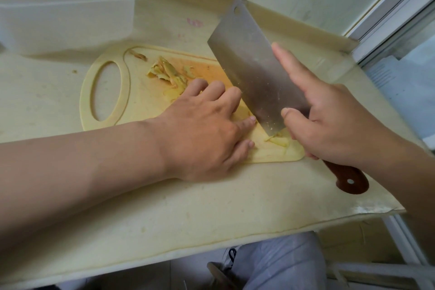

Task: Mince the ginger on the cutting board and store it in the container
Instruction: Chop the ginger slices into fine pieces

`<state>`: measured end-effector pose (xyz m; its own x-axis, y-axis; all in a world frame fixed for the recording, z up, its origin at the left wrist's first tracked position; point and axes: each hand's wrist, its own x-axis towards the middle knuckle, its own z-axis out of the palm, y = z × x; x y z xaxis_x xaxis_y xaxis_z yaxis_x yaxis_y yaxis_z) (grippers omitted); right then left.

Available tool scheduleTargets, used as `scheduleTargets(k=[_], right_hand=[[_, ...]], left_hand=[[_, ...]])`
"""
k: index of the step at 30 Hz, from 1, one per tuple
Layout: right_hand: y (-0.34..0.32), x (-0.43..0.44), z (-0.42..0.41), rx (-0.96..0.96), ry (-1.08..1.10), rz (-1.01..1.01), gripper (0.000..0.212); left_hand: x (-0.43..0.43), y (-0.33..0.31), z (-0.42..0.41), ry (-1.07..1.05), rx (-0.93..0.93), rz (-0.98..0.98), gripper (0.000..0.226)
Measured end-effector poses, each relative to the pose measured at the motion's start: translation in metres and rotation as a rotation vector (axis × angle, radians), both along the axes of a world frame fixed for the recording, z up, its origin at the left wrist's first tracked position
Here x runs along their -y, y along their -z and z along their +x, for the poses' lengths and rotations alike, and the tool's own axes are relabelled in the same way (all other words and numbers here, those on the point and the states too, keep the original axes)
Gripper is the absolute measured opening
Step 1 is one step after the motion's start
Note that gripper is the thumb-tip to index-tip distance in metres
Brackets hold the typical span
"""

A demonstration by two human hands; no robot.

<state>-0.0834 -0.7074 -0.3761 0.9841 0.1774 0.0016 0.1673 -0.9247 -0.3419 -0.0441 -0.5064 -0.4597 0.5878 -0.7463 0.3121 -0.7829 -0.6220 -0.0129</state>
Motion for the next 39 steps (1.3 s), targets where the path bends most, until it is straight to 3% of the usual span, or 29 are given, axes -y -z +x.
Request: scheduleTargets(k=[15, 25, 39], right_hand=[[-0.012, -0.011, 0.02, -0.136, -0.036, -0.089, 0.092], [-0.012, -0.038, 0.042, -0.087, -0.043, -0.159, 0.094], [-0.015, -0.009, 0.016, -0.107, 0.012, -0.071, 0.093]], left_hand=[[0.001, 0.002, 0.001, 0.008, 0.02, -0.033, 0.065], [0.0, 0.002, 0.0, 0.015, 0.035, -0.061, 0.065], [-0.001, 0.003, -0.001, 0.016, 0.049, -0.05, 0.066]])
